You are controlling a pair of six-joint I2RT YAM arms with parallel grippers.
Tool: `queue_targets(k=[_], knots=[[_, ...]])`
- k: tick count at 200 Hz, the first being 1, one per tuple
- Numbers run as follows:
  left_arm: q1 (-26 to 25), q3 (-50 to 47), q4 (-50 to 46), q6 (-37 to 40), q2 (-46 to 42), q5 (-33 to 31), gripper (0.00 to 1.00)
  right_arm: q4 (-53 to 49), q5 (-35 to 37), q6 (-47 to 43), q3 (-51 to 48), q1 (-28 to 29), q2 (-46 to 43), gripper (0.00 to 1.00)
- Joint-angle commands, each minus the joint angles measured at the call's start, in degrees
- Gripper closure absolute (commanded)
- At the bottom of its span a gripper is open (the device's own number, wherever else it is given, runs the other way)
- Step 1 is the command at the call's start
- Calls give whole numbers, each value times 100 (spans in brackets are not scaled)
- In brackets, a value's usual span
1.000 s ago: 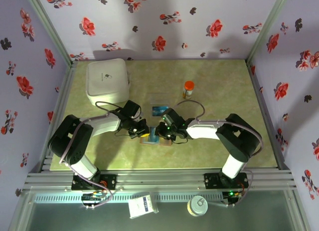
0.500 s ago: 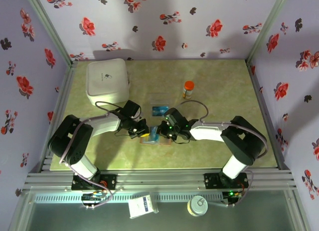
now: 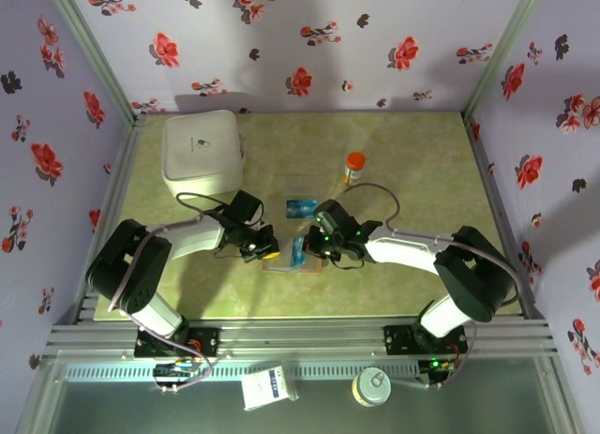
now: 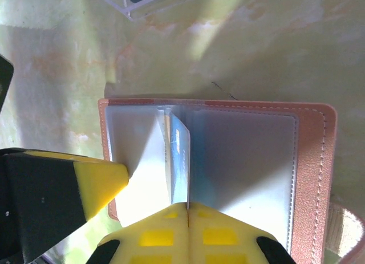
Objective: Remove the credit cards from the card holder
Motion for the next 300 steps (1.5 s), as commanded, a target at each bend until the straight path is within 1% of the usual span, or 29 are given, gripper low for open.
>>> queue_targets(k=[1,17,45,62,80,96,109,146,179,209,224,239,261,300], knots=[[-16,-64,8,-170,-180,-85,100,-697,232,-427,319,-40,-105,97],[-22,-45,62,-203,-270,-97,99,-997,351,-652,506,-33,-147,98],[25,-38,162,-210,-414,-107,93,-1557,506,-1154,902,-52,-136,99],[82,-55,227,-207,-484,-115,90,-1902,525,-1629,1183,-64,-69,99],[146,-83,293,-224,-510,-123,88,-2234,555,-2239,1437,-60,11,100],[200,-108,304,-213,-548,-126,87,-2474,535,-2867,1625,-65,82,99],[248,-136,318,-180,-577,-119,86,-2665,532,-3553,1769,-59,167,99],[445,-290,374,-171,-677,-127,84,-3444,656,-5244,2421,-99,652,100],[514,-372,420,-180,-740,-124,82,-3821,427,-6669,3034,-208,1015,100],[543,-417,401,-211,-848,-136,82,-4408,320,-8214,3677,-248,1372,100],[558,-451,372,-238,-966,-196,82,-4630,474,-8764,3989,-244,1556,100],[584,-500,370,-252,-1068,-246,81,-4874,448,-9259,4316,-302,1748,100],[615,-563,344,-267,-1181,-260,81,-5224,367,-9716,4924,-429,2095,100],[715,-651,241,-244,-1347,-336,81,-5961,66,-10199,6243,-661,2873,100]])
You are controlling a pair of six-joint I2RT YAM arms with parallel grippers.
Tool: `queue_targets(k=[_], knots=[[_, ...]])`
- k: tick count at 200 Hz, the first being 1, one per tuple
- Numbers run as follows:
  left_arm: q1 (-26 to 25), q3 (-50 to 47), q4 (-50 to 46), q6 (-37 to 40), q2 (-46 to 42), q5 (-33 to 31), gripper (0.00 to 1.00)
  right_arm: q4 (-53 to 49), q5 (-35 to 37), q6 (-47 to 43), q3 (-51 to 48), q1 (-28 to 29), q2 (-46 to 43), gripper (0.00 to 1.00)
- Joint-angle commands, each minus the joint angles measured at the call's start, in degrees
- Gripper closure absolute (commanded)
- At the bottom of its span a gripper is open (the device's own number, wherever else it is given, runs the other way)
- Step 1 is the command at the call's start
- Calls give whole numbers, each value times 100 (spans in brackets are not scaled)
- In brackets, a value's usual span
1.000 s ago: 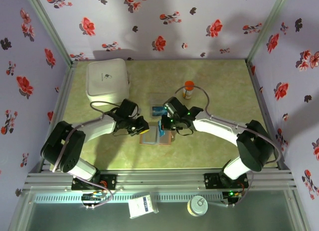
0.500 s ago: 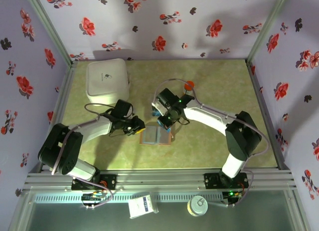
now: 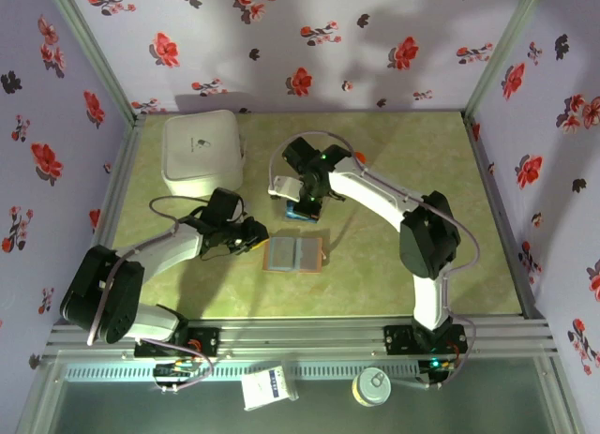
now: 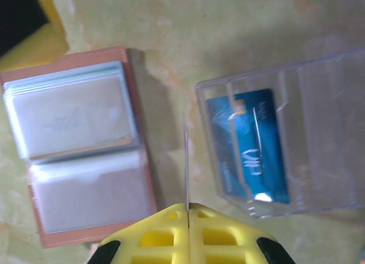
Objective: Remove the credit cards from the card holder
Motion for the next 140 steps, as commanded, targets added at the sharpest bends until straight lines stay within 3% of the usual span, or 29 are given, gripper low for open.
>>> queue_targets(k=[1,64,140], knots=[[112,-100,-132,-17,-178,-123,81,-775,-235,-682,730,-147,404,100],[234,-101,-42,-16,-108,-141,80,-1736,-642,-1104,2494,-428,1542,100],[297,13,-155,47,111,-104,80,-1886,-797,-1216,3068,-708,2116,100]])
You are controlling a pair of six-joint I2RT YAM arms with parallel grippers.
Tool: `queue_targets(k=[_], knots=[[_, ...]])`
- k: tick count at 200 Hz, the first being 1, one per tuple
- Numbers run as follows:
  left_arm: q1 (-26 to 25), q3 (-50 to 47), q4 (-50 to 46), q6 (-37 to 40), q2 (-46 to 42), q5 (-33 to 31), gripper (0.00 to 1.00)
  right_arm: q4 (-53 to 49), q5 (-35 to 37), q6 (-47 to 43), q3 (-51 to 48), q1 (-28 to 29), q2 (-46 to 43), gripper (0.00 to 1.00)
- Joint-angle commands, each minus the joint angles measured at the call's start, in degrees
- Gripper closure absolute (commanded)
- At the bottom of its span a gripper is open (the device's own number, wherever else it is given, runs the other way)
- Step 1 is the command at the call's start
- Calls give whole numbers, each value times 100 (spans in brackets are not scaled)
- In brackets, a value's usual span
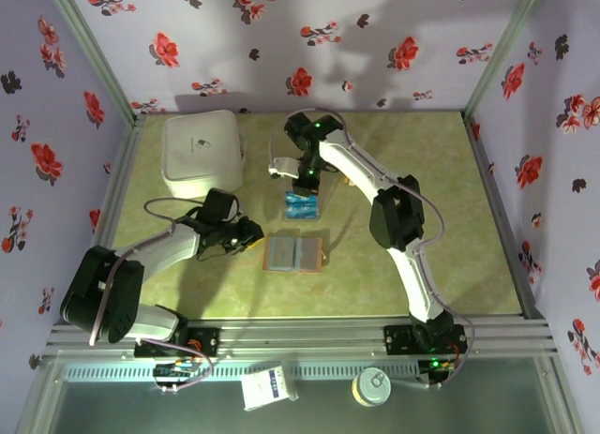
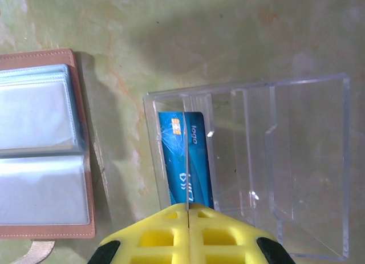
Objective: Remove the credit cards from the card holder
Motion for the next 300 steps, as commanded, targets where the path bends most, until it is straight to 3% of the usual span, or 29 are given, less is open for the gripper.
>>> queue_targets(k=[1,113,148,214,300], knots=[[67,89,-131,46,80,-18,80,-257,-205,-182,242,-70,151,100],[112,98,-158,26,198,-17,80,-321,-457,-242,207,-129,451,100],[116,89,-141,46,262,-6,80,-285,-415,-170,246,-129,421,89],[117,185,-53,79,448,103,80,-236,-417,-23,210,-129,234,86],[114,193,106,60,448,187,82,1398,-981,1661,-1142,-138,-707,84]])
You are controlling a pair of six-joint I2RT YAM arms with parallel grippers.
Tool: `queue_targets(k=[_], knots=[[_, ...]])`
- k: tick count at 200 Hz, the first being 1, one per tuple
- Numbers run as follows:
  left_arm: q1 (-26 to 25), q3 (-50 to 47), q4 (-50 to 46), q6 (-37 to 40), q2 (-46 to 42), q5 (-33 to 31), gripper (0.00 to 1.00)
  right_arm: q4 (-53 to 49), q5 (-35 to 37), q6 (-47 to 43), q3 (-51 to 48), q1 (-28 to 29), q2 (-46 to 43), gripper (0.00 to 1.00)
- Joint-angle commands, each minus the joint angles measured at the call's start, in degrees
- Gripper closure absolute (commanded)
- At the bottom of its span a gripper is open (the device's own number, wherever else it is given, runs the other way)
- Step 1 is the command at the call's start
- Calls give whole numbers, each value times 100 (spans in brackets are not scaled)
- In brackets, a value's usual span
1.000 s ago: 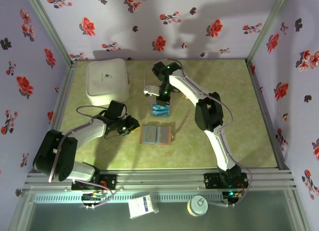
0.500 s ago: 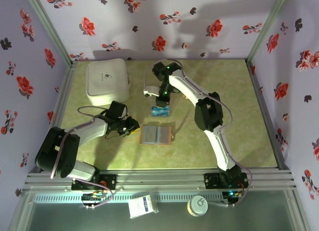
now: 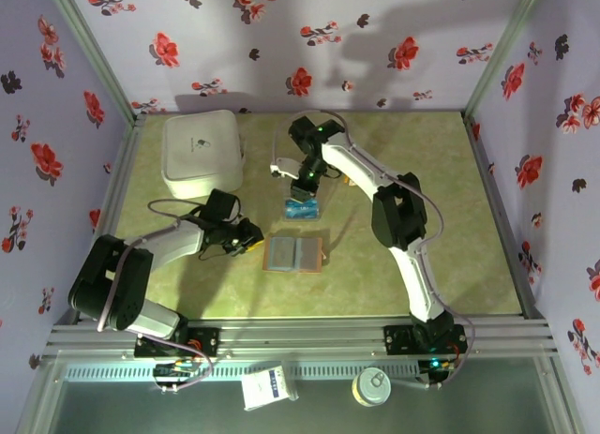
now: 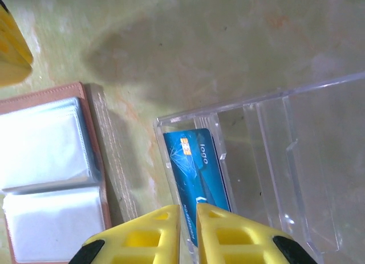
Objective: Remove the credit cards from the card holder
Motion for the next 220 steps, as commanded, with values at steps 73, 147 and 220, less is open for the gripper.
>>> queue_targets(k=[73,147,220], knots=[[46,26,137,109,-104,227,81,3061,159,4179,-2425,-35,-1738,82],[-38,330,-13,291,70,514,81,4416,638,6622,-4356,58,-3120,82],[-371,516,-104,230,239,486,80,4807,1070,7557,-5400,595,-3976,80]])
